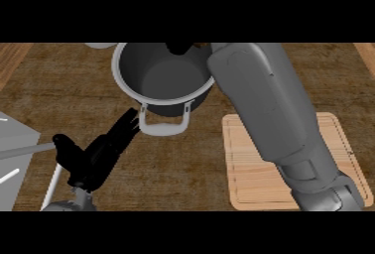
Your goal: Pick the sweet potato from the cutting board and place it in the pot
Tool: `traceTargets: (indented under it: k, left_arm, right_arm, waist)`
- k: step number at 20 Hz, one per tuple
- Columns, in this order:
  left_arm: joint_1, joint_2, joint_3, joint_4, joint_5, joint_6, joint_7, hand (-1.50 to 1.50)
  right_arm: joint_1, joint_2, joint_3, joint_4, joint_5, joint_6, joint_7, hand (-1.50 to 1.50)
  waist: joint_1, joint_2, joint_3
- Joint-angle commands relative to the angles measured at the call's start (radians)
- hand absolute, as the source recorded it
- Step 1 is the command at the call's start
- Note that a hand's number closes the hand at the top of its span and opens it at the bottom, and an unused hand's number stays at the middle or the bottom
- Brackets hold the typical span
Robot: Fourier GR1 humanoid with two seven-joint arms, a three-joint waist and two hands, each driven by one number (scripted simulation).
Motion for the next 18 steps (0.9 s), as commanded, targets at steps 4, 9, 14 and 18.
traceTargets:
  k: [4, 9, 14, 18]
  left_arm:
    - [-0.010, 0.001, -0.008, 0.059, -0.020, -0.032, -0.053, 0.00]
    - [-0.060, 0.005, -0.002, 0.059, 0.005, -0.051, -0.014, 0.00]
    - [-0.056, -0.038, -0.058, 0.028, -0.024, -0.032, -0.017, 0.00]
    - [-0.096, -0.048, -0.058, 0.043, -0.019, -0.024, 0.020, 0.00]
  right_arm:
    - [-0.125, 0.001, 0.042, 0.370, -0.055, -0.216, -0.146, 1.50]
    - [-0.170, 0.001, 0.097, 0.501, -0.193, -0.349, -0.177, 1.50]
    - [-0.174, 0.001, 0.158, 0.637, -0.248, -0.364, -0.244, 1.50]
    - [-0.158, 0.001, 0.136, 0.659, -0.378, -0.431, -0.230, 1.50]
  waist:
    - [0.031, 0.013, -0.001]
    - [0.067, 0.020, -0.002]
    - [0.094, 0.026, -0.002]
    - [0.106, 0.028, -0.001]
